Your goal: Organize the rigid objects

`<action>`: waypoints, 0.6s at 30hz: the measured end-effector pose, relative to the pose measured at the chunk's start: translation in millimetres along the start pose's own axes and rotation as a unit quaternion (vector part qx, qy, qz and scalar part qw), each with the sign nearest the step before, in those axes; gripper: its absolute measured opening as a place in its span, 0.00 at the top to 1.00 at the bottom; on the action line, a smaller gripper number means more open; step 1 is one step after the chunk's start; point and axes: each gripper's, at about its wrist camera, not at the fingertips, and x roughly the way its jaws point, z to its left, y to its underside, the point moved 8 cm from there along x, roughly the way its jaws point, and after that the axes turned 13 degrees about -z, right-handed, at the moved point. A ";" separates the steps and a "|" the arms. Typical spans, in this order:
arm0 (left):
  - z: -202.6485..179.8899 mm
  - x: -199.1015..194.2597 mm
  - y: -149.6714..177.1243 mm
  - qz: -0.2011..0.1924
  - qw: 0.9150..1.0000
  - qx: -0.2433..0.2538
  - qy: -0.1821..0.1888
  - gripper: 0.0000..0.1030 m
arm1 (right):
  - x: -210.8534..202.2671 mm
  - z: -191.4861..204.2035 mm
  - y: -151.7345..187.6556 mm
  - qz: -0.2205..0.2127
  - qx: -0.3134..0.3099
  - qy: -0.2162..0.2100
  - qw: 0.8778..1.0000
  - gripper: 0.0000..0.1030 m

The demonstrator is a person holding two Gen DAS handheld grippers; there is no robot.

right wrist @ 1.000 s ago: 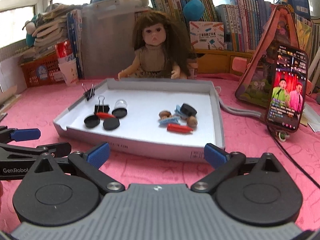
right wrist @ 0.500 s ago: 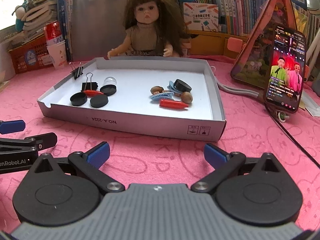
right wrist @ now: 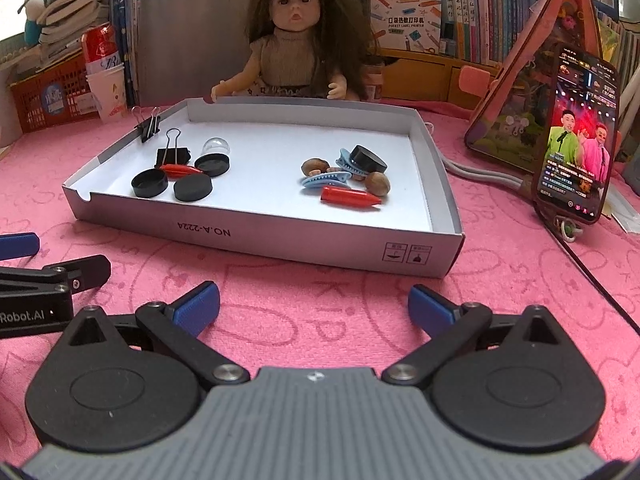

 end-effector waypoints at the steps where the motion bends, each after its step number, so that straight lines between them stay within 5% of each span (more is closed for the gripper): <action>1: 0.2 0.0 0.2 0.000 1.000 0.000 0.000 0.10 | 0.0 0.1 0.0 0.000 0.000 0.000 1.000 0.00; 18: 4.4 2.9 1.6 0.008 1.000 -0.006 -0.013 0.01 | 0.2 -0.1 -0.2 0.000 0.000 0.000 1.000 0.00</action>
